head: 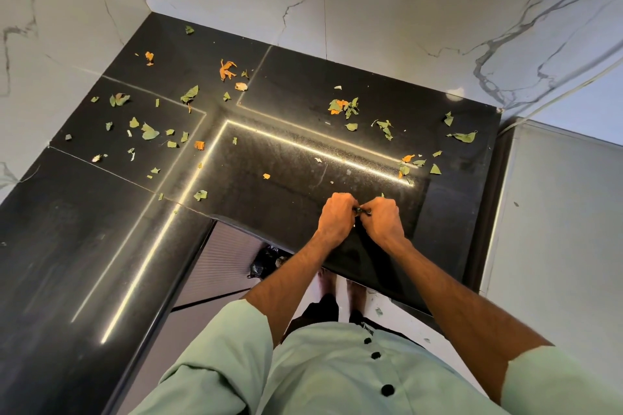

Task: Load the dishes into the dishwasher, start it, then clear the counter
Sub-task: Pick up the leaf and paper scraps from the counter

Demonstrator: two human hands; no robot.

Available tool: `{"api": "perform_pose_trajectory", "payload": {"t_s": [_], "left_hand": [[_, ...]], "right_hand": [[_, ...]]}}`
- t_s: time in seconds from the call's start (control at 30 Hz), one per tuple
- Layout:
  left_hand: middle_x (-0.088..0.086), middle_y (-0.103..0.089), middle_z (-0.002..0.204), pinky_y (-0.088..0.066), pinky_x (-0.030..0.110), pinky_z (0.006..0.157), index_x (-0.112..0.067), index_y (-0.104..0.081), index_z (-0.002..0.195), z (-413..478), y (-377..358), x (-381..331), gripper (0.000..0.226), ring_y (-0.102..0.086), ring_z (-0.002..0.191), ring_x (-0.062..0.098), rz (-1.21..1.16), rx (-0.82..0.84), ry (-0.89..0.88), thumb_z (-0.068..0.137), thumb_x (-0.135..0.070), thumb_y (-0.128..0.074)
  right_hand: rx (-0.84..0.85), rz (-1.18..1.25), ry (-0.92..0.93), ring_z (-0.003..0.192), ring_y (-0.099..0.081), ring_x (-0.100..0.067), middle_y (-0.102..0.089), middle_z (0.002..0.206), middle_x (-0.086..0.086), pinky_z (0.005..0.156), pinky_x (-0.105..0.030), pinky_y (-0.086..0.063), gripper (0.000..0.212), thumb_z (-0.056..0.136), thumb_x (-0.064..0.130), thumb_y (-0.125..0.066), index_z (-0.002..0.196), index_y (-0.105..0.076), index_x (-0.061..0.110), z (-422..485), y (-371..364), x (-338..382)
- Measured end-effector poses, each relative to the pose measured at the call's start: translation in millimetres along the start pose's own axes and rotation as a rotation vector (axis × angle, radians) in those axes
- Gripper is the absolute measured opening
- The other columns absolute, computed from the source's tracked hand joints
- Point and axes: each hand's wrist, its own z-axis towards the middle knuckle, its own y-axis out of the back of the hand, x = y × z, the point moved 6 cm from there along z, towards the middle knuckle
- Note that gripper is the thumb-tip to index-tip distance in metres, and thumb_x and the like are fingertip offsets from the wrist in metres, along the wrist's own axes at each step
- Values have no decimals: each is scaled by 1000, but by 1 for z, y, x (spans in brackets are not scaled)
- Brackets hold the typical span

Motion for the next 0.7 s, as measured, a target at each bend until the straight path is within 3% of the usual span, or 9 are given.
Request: {"api": "perform_pose_trajectory", "payload": {"t_s": [0.1, 0.27, 0.53, 0.7], "left_hand": [[1, -71, 67, -57, 33, 58, -15, -80, 83, 2, 5, 5, 7, -66, 61, 14, -115, 21, 48, 82, -14, -73], [-5, -69, 61, -52, 25, 53, -17, -81, 80, -11, 22, 7, 3, -64, 56, 7, -217, -33, 53, 78, -19, -79], [-2, -78, 84, -51, 14, 75, -15, -82, 91, -54, 63, 60, 18, -69, 77, 3, -219, -192, 236, 75, -23, -85], [2, -78, 84, -39, 0, 58, -13, -82, 92, -105, 84, 94, 22, -64, 72, 2, -323, -292, 394, 74, -24, -87]], "right_hand": [[31, 144, -23, 61, -70, -14, -73, 65, -2, 64, -34, -62, 13, 81, 5, -78, 82, -82, 17, 9, 9, -8], [120, 380, -20, 74, -75, -19, -77, 77, -3, 73, -35, -64, 14, 78, 5, -84, 89, -81, 13, 3, 17, -6], [162, 555, -55, 80, -76, -24, -77, 86, -13, 70, -26, -62, 21, 76, 3, -84, 96, -80, 3, -13, 25, -8], [241, 772, -88, 89, -75, -33, -77, 89, -18, 79, -37, -63, 27, 73, 0, -86, 99, -77, -2, -31, 11, 18]]}}
